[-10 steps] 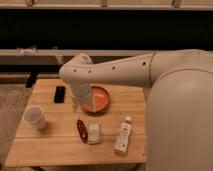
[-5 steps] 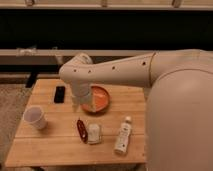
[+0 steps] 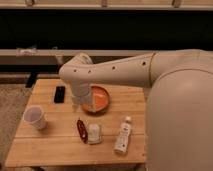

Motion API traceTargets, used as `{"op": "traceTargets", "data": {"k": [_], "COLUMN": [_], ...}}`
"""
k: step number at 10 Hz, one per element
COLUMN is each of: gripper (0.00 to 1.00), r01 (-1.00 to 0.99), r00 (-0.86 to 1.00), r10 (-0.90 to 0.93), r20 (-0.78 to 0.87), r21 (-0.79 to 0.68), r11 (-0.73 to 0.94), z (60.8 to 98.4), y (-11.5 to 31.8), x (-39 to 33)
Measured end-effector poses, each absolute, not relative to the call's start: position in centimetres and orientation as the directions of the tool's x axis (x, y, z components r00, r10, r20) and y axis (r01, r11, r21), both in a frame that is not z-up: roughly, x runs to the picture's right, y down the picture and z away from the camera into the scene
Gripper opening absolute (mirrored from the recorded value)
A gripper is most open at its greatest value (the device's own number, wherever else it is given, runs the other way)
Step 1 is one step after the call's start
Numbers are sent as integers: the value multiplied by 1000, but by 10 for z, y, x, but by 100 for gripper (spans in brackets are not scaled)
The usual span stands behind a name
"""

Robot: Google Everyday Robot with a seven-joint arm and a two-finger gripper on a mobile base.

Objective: Place the pepper in the ceramic bowl

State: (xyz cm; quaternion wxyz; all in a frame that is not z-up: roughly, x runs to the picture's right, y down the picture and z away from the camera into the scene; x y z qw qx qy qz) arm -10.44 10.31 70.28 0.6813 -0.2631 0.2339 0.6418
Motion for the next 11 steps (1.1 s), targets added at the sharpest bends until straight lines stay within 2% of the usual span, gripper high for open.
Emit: {"op": "traceTargets", "data": {"k": [4, 11], "gripper": [65, 65], "r01": [-996, -973], "r00": [90, 217], "r10": [758, 731], "r20": [-646, -647], "r21": [-73, -201], "r11": [57, 111], "z": [707, 773], "y": [105, 169], "x": [-106, -131]}}
